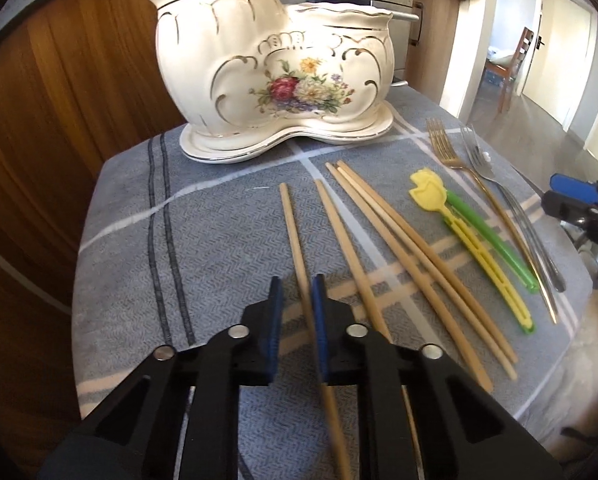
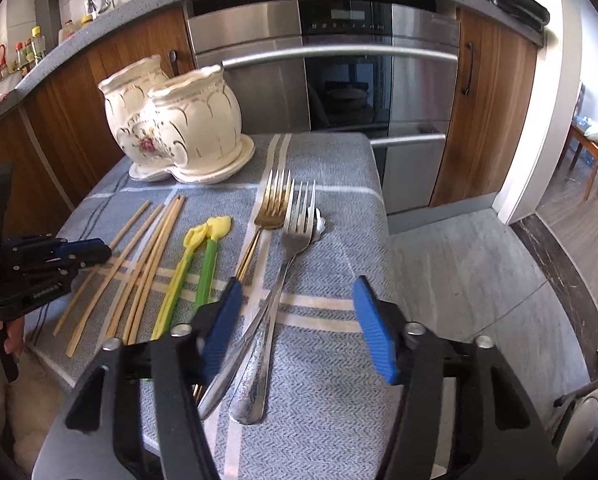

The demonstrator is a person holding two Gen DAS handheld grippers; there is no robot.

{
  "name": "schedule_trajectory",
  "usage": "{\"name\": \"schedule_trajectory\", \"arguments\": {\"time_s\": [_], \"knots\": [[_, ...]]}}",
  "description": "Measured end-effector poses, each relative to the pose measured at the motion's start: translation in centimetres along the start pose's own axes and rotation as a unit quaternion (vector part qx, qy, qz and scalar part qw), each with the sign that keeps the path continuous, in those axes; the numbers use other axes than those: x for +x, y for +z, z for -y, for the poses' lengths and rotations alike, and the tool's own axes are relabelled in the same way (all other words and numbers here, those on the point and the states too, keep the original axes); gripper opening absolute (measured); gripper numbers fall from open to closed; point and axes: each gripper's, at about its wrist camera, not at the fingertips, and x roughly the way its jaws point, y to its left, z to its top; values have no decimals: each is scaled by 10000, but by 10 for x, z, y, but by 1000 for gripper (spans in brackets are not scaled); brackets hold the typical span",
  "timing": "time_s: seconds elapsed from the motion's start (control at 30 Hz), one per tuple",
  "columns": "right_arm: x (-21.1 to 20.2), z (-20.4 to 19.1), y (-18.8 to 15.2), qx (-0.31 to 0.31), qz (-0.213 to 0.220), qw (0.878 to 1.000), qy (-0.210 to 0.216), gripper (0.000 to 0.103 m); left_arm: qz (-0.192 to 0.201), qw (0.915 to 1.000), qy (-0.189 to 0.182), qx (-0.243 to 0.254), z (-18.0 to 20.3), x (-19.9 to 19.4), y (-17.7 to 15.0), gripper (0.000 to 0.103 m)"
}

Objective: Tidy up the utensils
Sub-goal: 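Lower the left tool to the chopsticks while the right tool approaches the silver fork, then grasp one wooden chopstick with the left tool while the right tool grasps the silver fork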

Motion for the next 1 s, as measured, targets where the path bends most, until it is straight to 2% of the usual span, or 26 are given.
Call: {"name": "schedule_trajectory", "arguments": {"time_s": [0.07, 0.27, 0.4, 0.53, 0.7, 0.77, 0.87, 1.0], "knots": [[5, 0, 3, 43, -157, 9999, 10, 39, -48, 10000, 48, 54, 1, -2, 0, 7], [14, -7, 11, 13, -455, 9990, -35, 32, -147, 9998, 98, 75, -2, -2, 0, 6], [27, -9, 14, -29, -751, 9972, -64, 19, -235, 9994, 137, 222, 1, -2, 2, 6], [29, -9, 18, -126, -833, 9964, -100, 11, -301, 9993, 49, 216, -1, -1, 4, 6], [32, -1, 21, -188, -934, 9951, -248, 11, -370, 9988, -21, 308, -3, 2, 9, 6], [30, 5, 21, -6, -969, 9953, -31, 11, -398, 9987, -56, 309, -4, 3, 9, 6], [29, 1, 21, -117, -1003, 9947, 211, 11, -386, 9986, -72, 343, -5, 4, 10, 6], [31, -1, 19, -260, -1045, 9939, 242, 11, -352, 9989, -66, 310, -5, 5, 10, 6]]}}
